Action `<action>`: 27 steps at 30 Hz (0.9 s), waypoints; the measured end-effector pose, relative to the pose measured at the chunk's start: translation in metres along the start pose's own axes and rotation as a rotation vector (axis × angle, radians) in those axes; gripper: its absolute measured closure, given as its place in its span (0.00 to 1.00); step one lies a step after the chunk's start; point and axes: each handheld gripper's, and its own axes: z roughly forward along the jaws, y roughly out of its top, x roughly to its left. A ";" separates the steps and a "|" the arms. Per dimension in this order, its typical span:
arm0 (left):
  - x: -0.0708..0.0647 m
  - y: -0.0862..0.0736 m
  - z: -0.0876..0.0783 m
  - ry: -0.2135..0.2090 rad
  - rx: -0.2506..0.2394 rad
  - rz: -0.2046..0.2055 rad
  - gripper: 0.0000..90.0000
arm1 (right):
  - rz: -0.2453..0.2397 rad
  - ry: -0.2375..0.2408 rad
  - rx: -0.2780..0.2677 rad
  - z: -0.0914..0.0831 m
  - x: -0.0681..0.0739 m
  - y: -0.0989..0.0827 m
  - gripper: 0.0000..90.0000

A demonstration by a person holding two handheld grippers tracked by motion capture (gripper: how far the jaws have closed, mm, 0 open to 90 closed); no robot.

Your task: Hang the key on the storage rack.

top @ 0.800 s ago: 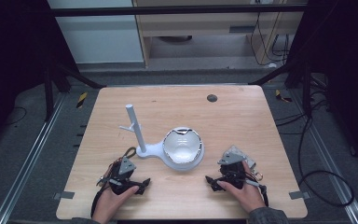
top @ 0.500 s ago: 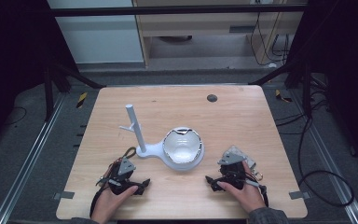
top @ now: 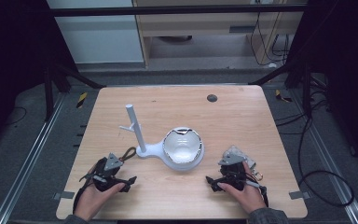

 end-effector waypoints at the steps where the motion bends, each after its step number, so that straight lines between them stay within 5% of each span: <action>1: 0.004 0.001 -0.003 0.005 0.014 0.005 0.11 | 0.001 0.000 0.000 0.000 0.000 0.000 0.00; 7: 0.029 0.007 -0.014 0.012 0.085 -0.008 0.10 | 0.005 -0.001 0.000 0.000 0.000 0.000 0.00; 13: 0.051 0.010 -0.013 0.004 0.168 -0.040 0.19 | 0.007 0.001 0.002 -0.001 0.001 -0.001 0.00; 27: 0.071 0.029 -0.008 -0.024 0.261 -0.048 0.39 | 0.005 0.001 0.001 -0.001 0.000 -0.001 0.00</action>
